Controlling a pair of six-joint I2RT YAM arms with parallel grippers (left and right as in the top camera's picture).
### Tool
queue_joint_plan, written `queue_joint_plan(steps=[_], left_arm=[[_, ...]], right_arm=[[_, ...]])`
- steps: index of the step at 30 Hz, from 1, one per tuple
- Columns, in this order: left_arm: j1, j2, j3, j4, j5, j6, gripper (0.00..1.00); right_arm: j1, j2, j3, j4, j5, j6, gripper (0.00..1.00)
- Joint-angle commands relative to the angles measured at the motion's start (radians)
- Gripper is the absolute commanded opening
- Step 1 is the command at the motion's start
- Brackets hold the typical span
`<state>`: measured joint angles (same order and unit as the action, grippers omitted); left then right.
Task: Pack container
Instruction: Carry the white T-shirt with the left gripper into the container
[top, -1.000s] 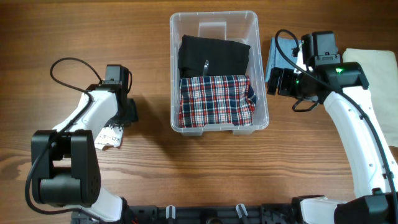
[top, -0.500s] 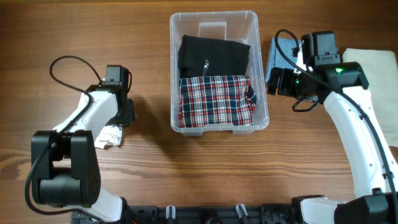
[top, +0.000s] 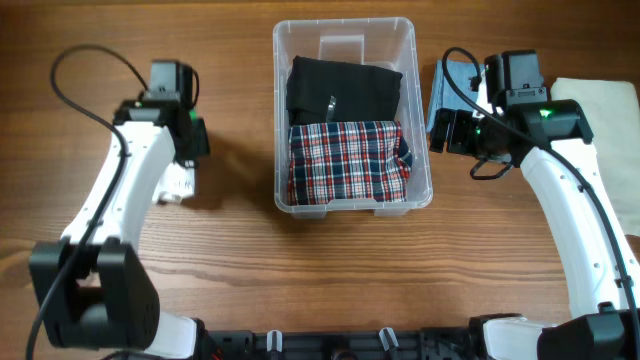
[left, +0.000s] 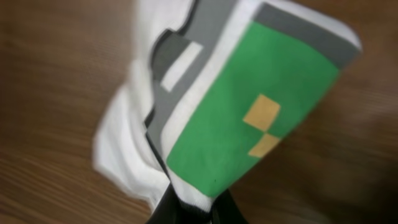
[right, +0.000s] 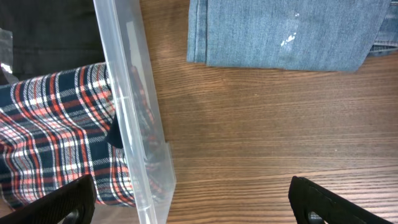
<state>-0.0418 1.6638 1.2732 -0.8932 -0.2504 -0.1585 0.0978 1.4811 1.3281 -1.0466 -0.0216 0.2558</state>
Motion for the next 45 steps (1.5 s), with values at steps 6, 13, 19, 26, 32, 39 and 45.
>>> queue_joint_plan(steps=[6,13,19,26,32,39,45], left_arm=[[-0.223,-0.109,0.282,0.036,0.085,0.157,0.04],[-0.509,-0.108,0.291,0.383,0.081,0.524,0.04],[-0.549,-0.032,0.291,0.545,0.112,0.565,0.04],[-0.547,0.115,0.291,0.558,0.111,0.814,0.04],[-0.520,0.207,0.291,0.666,0.074,0.840,0.04],[-0.472,0.240,0.291,0.686,0.069,0.913,0.04],[-0.468,0.243,0.291,0.739,0.064,0.973,0.04]], right_arm=[[-0.071,0.009,-0.012,0.021,-0.053,0.006,1.00],[-0.150,0.009,-0.012,0.021,-0.058,0.005,1.00],[-0.154,0.009,-0.012,0.017,-0.058,-0.008,1.00],[-0.154,0.009,-0.012,0.022,-0.058,-0.011,1.00],[-0.154,0.009,-0.012,0.027,-0.058,-0.013,1.00],[-0.154,0.009,-0.012,0.043,-0.058,-0.013,1.00],[-0.154,0.009,-0.012,0.044,-0.058,-0.013,1.00]])
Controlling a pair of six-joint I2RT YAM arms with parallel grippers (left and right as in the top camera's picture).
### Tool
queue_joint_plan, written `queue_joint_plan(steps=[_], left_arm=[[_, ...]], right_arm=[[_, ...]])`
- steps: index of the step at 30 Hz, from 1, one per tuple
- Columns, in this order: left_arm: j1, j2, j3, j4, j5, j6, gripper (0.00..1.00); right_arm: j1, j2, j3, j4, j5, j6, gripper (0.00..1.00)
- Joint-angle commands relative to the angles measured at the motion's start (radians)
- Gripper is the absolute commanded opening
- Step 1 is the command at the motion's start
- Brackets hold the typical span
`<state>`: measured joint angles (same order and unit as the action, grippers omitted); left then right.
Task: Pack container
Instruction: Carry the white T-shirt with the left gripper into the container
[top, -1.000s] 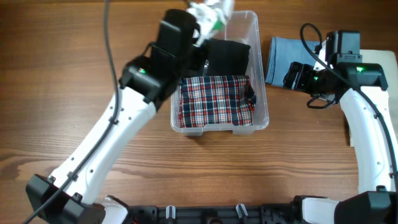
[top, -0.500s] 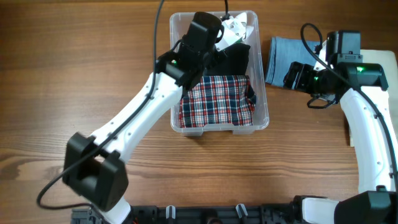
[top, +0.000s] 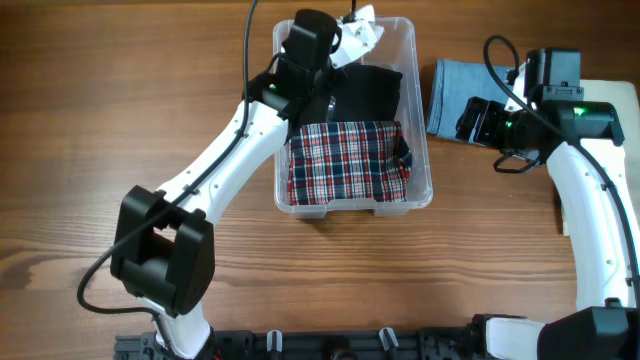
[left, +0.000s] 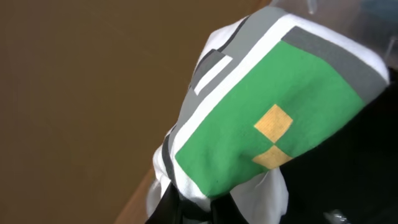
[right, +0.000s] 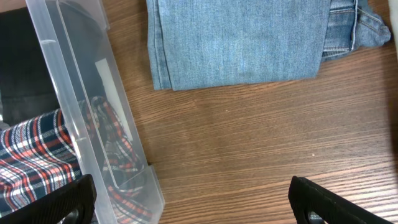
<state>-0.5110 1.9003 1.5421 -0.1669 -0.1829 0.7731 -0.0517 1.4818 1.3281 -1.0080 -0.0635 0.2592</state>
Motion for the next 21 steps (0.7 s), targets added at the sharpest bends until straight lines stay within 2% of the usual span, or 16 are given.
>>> queue_joint_plan(steps=[1,5,11,15,16,18,21], left_arm=[[0.001,0.008,0.023,0.004,0.002,0.034,0.04],[-0.003,0.039,0.023,-0.069,0.029,-0.013,0.04],[-0.009,0.059,0.023,-0.196,0.143,-0.211,0.04],[-0.035,0.060,0.023,-0.224,0.175,-0.302,0.12],[-0.044,0.060,0.023,-0.234,0.175,-0.314,0.17],[-0.071,0.060,0.023,-0.266,0.175,-0.314,0.21],[-0.115,0.060,0.023,-0.308,0.175,-0.314,0.21]], right_arm=[[-0.005,0.008,-0.012,0.005,-0.016,-0.016,1.00],[-0.005,0.008,-0.012,0.005,-0.016,-0.016,1.00],[-0.005,0.008,-0.012,0.004,-0.016,-0.016,1.00],[-0.005,0.008,-0.012,0.002,-0.016,-0.017,1.00],[-0.005,0.008,-0.012,0.001,-0.016,-0.018,0.99],[-0.005,0.008,-0.012,0.001,-0.016,-0.018,1.00],[-0.005,0.008,-0.012,0.001,-0.016,-0.018,1.00]])
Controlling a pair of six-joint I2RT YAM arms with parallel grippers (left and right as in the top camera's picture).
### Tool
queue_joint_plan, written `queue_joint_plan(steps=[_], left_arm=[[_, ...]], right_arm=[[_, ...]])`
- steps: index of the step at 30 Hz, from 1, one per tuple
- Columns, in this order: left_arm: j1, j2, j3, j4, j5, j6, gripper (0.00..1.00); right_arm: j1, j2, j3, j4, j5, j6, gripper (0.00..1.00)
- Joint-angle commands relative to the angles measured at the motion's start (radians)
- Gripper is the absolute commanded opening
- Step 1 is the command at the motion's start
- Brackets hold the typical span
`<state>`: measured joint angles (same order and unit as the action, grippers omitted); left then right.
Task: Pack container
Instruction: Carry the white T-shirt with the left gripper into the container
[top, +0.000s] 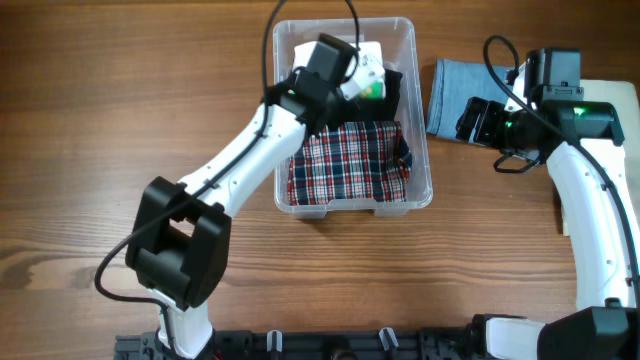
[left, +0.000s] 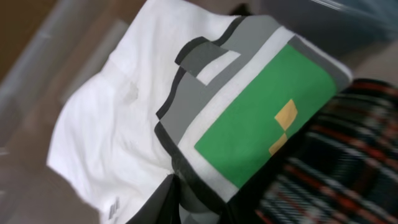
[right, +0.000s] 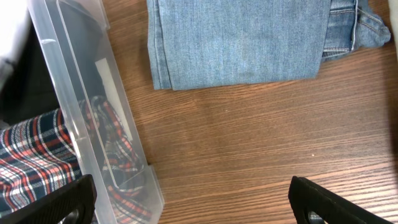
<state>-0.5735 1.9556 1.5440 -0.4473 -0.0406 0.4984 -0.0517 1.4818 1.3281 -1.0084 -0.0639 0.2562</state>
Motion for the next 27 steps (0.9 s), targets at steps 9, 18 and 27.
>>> queue_joint_plan(steps=[9,18,27], left_arm=[[-0.102,0.004,0.021,-0.047,0.013,-0.040,0.60],[-0.088,-0.013,0.021,0.013,-0.143,-0.313,0.50],[-0.084,0.035,0.019,0.074,-0.102,-0.719,0.05]], right_arm=[[-0.005,0.008,-0.012,-0.014,-0.015,-0.020,1.00],[-0.005,0.008,-0.012,-0.008,-0.015,-0.020,1.00],[-0.005,0.011,-0.013,-0.009,-0.015,-0.020,1.00]])
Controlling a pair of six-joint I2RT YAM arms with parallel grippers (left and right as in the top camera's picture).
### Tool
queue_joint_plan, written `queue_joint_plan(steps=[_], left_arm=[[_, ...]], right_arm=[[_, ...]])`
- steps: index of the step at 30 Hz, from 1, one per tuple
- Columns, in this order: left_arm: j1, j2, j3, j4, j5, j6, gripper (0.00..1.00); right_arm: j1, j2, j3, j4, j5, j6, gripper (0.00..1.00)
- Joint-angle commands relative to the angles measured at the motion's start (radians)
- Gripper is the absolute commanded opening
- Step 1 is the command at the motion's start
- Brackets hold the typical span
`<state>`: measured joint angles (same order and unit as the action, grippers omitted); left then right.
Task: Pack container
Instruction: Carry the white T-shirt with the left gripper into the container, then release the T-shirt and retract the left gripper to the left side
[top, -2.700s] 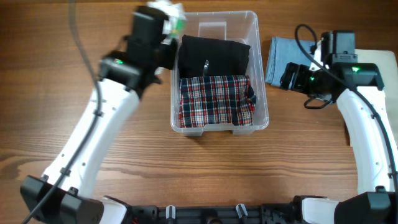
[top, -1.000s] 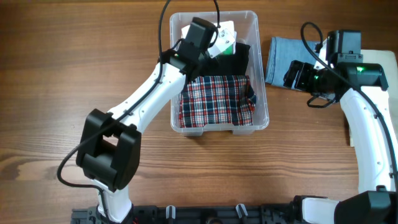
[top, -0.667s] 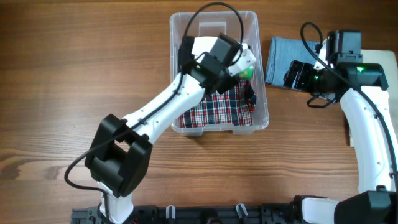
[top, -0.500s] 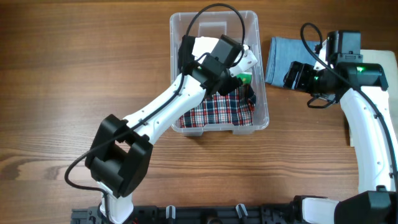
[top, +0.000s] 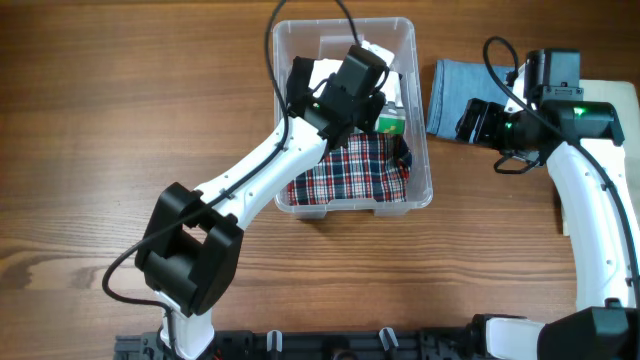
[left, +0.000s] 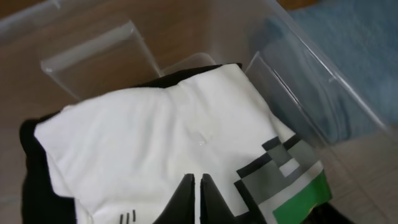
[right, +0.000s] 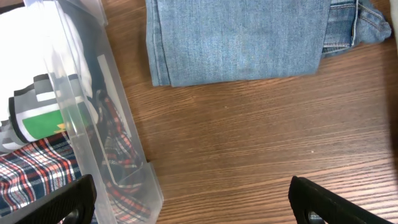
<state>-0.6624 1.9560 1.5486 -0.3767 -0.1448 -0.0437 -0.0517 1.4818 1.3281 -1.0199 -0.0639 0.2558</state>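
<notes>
A clear plastic container (top: 345, 22) holds a black garment (top: 300, 75) at the back and a folded plaid shirt (top: 345, 170) at the front. A white T-shirt (left: 155, 137) with a grey and green print (top: 388, 120) lies on the black garment, against the right wall. My left gripper (left: 198, 182) is down inside the container, its fingers pinched together on the T-shirt's white cloth. My right gripper (right: 194, 202) hangs open over bare wood, right of the container. Folded blue jeans (right: 236, 37) lie just beyond it.
A cream cloth (top: 610, 110) lies at the table's right edge behind my right arm. The container's right wall (right: 74, 112) stands close to my right gripper's left finger. Bare wood lies left of and in front of the container.
My left gripper has gone further right and lower in the container. The T-shirt, bunched under it before, now lies spread on the black garment by the right wall. The right arm stayed put.
First my left gripper held the hanging T-shirt over the table left of the container, and my right gripper was beside the container's right wall. Then the left was at the container's back-left corner and the right nearer the jeans. Now the T-shirt rests inside.
</notes>
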Motion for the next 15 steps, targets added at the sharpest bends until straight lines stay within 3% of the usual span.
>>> queue_joint_plan(steps=[1,6,10,12,13,15], left_arm=[[0.005,0.058,0.015,0.005,0.002,-0.178,0.06],[0.010,0.195,0.015,0.006,-0.003,-0.177,0.15],[0.037,0.183,0.016,0.026,-0.037,-0.177,0.18],[0.060,0.128,0.024,0.029,-0.036,-0.177,0.27],[0.071,0.093,0.027,0.029,-0.036,-0.178,0.40],[0.099,-0.028,0.030,0.034,-0.036,-0.178,0.45]], right_arm=[[-0.005,0.014,-0.013,0.002,-0.016,-0.020,1.00],[-0.005,0.020,-0.015,0.005,-0.015,-0.020,1.00],[-0.014,0.020,-0.015,0.031,-0.012,-0.019,1.00],[-0.053,0.020,-0.015,0.052,-0.025,-0.018,1.00],[-0.076,0.020,-0.015,0.059,-0.040,-0.021,1.00],[-0.151,0.020,-0.015,0.072,-0.087,-0.021,1.00]])
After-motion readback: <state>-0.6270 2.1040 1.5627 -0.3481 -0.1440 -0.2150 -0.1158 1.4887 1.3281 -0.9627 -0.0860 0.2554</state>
